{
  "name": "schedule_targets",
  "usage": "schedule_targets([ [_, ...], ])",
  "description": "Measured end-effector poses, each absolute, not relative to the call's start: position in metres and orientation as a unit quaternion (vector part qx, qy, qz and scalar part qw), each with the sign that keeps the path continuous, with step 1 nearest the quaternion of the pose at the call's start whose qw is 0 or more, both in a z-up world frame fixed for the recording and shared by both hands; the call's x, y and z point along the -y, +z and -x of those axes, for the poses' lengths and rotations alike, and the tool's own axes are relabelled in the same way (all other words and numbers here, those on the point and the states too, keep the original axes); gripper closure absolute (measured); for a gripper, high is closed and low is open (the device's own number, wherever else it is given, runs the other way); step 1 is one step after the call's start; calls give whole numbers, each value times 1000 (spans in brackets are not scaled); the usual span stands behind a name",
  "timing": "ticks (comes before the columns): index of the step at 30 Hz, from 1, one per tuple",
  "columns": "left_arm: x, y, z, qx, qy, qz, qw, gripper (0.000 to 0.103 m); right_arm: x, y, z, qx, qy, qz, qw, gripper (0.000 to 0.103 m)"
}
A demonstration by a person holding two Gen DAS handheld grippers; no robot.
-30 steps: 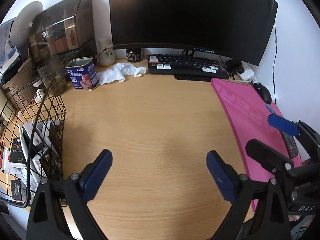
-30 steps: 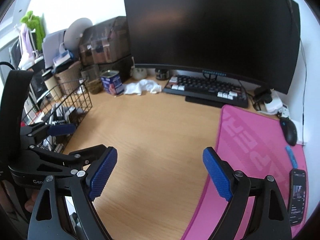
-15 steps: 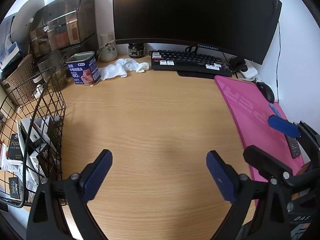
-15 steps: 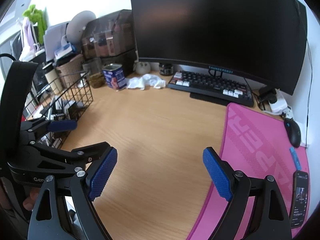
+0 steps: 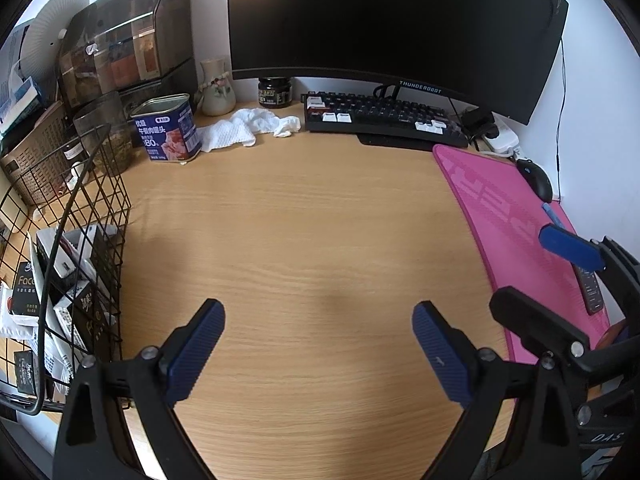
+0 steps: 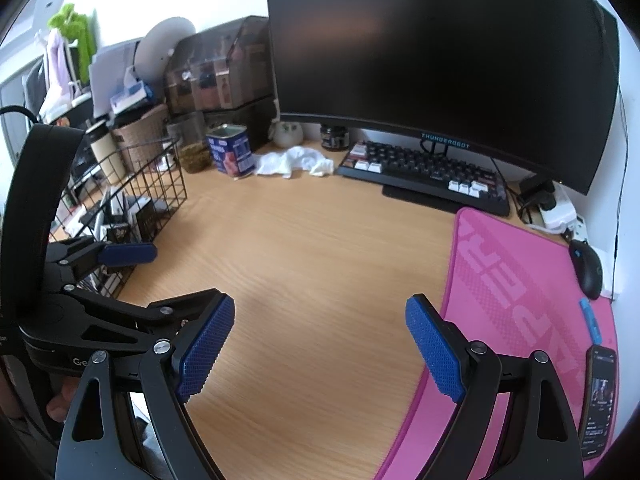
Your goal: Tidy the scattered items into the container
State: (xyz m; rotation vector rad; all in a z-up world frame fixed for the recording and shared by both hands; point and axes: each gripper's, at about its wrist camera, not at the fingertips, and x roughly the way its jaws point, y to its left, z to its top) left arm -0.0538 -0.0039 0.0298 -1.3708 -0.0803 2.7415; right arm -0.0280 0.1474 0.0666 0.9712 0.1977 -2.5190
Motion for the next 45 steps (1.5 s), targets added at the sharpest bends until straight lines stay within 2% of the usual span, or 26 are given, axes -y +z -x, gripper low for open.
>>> schedule_targets([
  [45, 4, 21, 58, 34, 885, 463, 35, 8, -146, 64, 33, -80, -907, -353, 216, 15],
])
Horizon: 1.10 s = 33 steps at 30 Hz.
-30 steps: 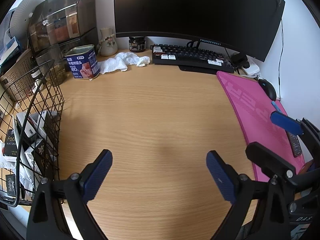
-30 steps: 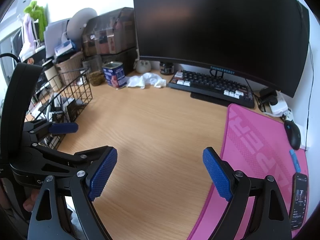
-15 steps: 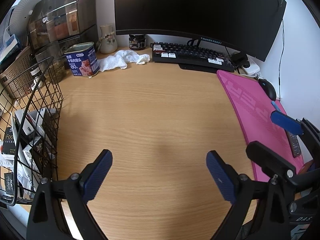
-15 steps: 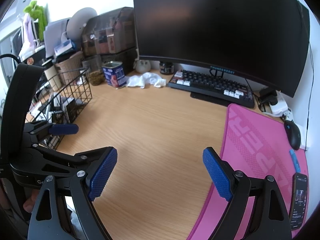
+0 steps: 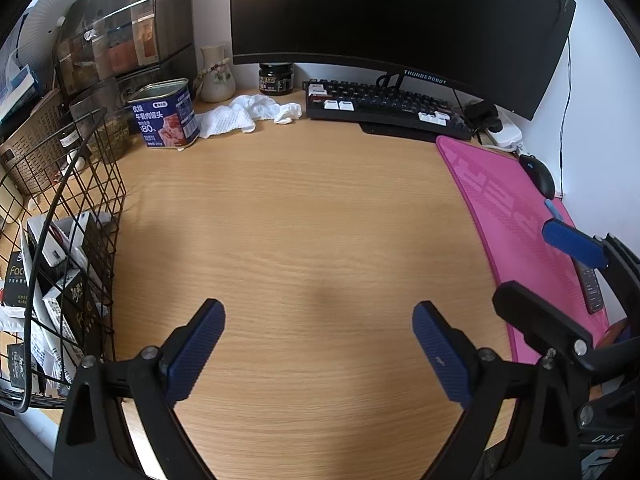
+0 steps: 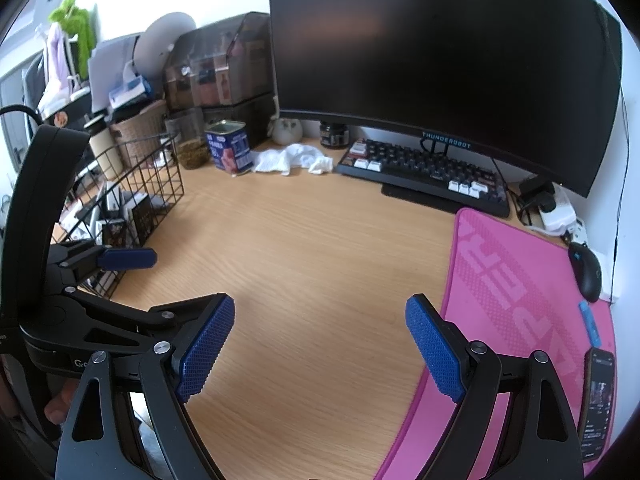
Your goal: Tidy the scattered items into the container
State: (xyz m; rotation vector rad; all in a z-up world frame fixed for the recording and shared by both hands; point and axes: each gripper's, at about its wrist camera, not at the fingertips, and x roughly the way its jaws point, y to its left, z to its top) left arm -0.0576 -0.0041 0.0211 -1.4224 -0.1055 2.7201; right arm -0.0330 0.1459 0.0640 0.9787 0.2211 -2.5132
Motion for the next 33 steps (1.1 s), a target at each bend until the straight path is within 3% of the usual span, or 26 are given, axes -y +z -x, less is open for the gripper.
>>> schedule_targets([
  [33, 6, 19, 57, 37, 883, 466, 36, 8, -144, 61, 34, -86, -906, -354, 214, 15],
])
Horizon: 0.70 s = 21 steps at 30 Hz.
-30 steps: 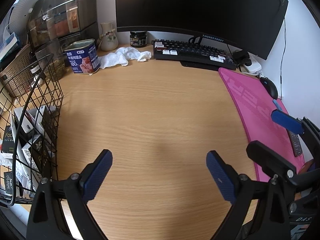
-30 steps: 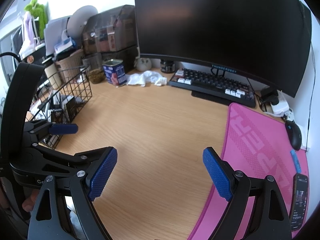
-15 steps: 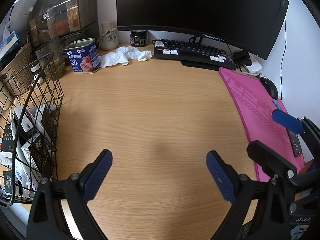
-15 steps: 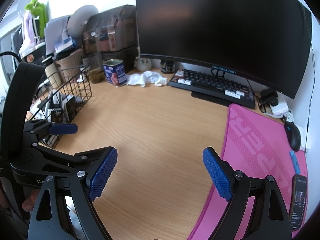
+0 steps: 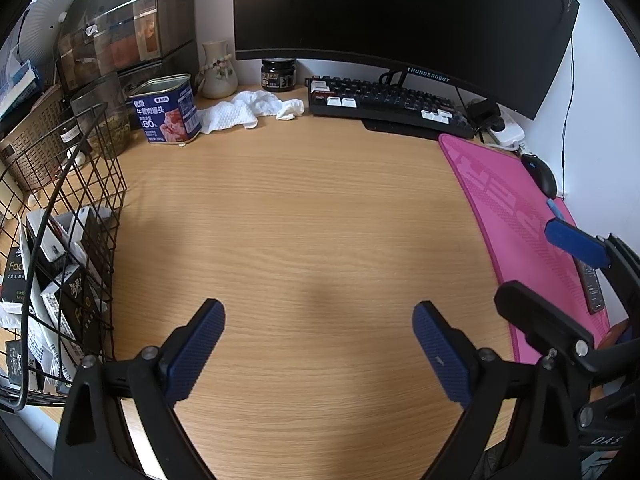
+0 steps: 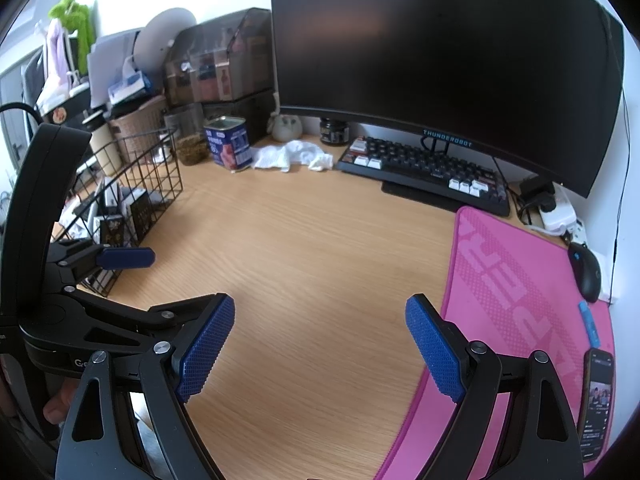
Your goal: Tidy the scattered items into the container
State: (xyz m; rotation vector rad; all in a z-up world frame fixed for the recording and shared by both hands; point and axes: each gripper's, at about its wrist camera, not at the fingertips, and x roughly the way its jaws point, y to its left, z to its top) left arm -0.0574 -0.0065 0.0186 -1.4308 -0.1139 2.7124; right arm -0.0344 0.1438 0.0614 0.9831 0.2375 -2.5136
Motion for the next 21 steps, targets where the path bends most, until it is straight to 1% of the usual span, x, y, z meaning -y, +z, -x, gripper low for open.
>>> schedule_targets([
  [21, 10, 17, 59, 36, 881, 470, 36, 8, -144, 60, 35, -87, -905, -359, 211, 15],
])
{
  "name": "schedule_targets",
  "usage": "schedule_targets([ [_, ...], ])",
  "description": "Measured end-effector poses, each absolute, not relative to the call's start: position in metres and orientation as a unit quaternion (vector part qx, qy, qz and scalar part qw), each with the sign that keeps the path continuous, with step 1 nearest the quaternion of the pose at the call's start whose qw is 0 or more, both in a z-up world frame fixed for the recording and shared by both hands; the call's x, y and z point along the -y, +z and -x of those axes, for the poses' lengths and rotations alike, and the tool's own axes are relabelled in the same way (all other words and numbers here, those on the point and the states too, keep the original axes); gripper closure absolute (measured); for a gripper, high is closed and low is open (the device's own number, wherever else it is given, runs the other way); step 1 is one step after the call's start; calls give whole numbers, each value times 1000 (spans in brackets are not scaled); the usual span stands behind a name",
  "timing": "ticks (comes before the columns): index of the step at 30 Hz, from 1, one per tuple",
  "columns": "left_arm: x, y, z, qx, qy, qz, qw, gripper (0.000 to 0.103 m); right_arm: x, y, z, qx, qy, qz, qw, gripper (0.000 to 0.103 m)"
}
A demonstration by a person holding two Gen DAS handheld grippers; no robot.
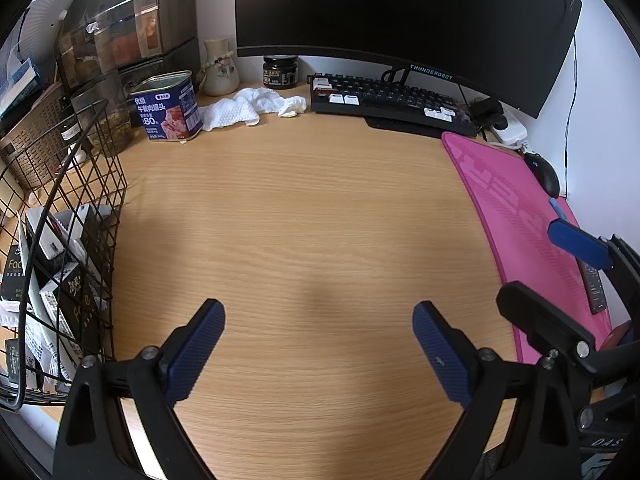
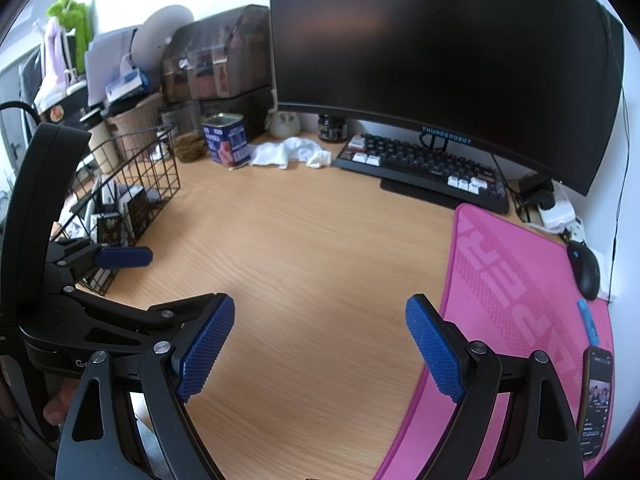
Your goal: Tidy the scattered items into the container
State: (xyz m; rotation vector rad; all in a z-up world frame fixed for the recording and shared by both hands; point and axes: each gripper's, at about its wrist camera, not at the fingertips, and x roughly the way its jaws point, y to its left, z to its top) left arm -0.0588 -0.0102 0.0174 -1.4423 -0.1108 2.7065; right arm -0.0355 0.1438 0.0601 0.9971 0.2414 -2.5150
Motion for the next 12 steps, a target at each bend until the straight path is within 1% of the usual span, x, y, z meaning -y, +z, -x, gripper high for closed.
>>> schedule_targets([
  [12, 12, 18, 57, 25, 884, 466, 23, 8, -145, 59, 36, -90, -904, -360, 210, 15],
])
